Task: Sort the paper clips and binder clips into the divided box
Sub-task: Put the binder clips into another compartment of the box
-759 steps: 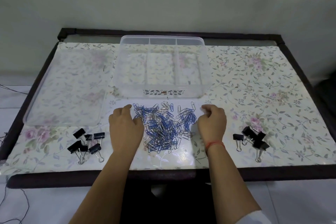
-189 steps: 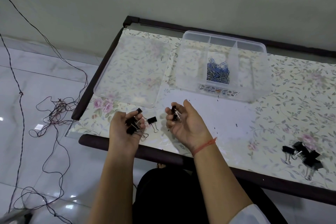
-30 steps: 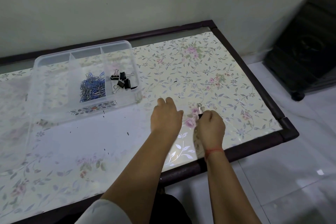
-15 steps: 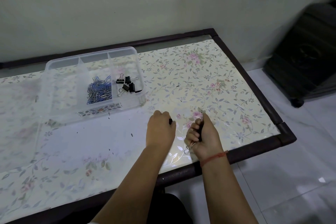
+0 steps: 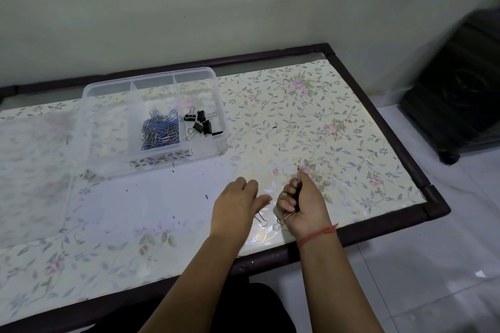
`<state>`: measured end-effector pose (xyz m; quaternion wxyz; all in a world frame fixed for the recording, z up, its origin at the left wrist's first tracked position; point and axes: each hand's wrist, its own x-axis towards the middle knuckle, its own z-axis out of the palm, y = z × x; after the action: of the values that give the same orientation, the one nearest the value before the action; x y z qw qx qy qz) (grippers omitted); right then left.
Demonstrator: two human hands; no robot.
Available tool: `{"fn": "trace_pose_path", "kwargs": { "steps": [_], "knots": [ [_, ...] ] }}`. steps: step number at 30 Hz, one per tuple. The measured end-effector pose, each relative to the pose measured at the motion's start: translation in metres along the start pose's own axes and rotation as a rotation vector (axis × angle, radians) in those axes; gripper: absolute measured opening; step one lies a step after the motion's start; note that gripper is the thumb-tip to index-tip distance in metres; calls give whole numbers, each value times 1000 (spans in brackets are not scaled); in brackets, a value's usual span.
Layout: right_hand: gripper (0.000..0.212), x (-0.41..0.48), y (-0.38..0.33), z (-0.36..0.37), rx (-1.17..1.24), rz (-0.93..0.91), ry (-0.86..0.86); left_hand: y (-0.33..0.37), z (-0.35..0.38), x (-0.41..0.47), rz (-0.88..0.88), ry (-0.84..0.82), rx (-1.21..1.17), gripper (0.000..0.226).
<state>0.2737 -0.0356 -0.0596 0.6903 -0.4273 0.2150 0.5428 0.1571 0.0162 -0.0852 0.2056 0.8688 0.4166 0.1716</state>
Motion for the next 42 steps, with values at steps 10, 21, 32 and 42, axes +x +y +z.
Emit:
{"fn": "trace_pose_path", "kwargs": {
  "steps": [10,21,32,42],
  "knots": [
    [44,3,1,-2,1,4,26,-16,-41,7,-166,-412,-397,30],
    [40,2,0,-1,-99,-99,98,-16,-51,6,-342,-387,-609,17],
    [37,6,17,85,229,50,-208,-5,-103,52,-827,137,-2096,22],
    [23,34,27,215,-351,-345,-99,-43,-124,142,-832,310,-1767,38]
  ]
}}
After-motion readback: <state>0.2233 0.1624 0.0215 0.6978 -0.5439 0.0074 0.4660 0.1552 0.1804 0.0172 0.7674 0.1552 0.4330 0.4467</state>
